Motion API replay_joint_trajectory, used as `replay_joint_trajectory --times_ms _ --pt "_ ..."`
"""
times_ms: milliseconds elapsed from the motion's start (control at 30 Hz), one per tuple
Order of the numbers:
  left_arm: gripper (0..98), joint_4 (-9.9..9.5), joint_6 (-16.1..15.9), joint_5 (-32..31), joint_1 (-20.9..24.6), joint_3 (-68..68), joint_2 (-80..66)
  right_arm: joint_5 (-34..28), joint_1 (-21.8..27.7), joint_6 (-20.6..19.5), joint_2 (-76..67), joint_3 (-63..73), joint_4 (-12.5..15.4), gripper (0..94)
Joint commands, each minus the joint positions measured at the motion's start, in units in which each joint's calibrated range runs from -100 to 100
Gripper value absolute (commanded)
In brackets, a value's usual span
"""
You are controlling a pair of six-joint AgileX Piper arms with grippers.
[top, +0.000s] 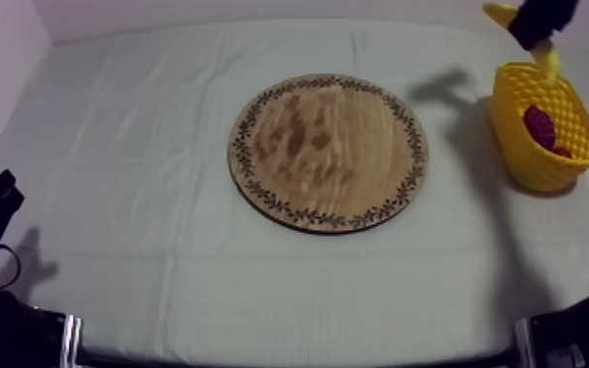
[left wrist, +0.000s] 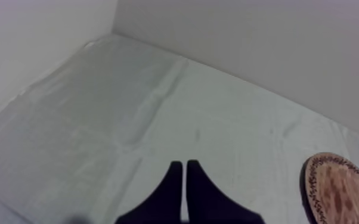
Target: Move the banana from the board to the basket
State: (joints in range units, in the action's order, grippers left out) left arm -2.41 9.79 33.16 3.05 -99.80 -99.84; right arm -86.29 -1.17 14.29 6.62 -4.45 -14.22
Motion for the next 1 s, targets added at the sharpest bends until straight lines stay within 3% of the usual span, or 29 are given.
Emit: replay_joint_trajectory --times_ms 0,400,967 --pt "0.1 -0.01 0.0 0.0 0.0 0.0 0.0 0.1 3.5 0.0 -0.4 -1.1 -0.1 20.8" --pt "0.1 -0.01 0.0 0.0 0.0 0.0 0.0 0.4 9.5 0.2 -3.4 -5.2 -0.6 21.7" --pt "0.1 -0.01 0.0 0.0 0.0 0.0 0.0 6.3 8.6 -2.4 6.2 -13.1 0.6 22.7"
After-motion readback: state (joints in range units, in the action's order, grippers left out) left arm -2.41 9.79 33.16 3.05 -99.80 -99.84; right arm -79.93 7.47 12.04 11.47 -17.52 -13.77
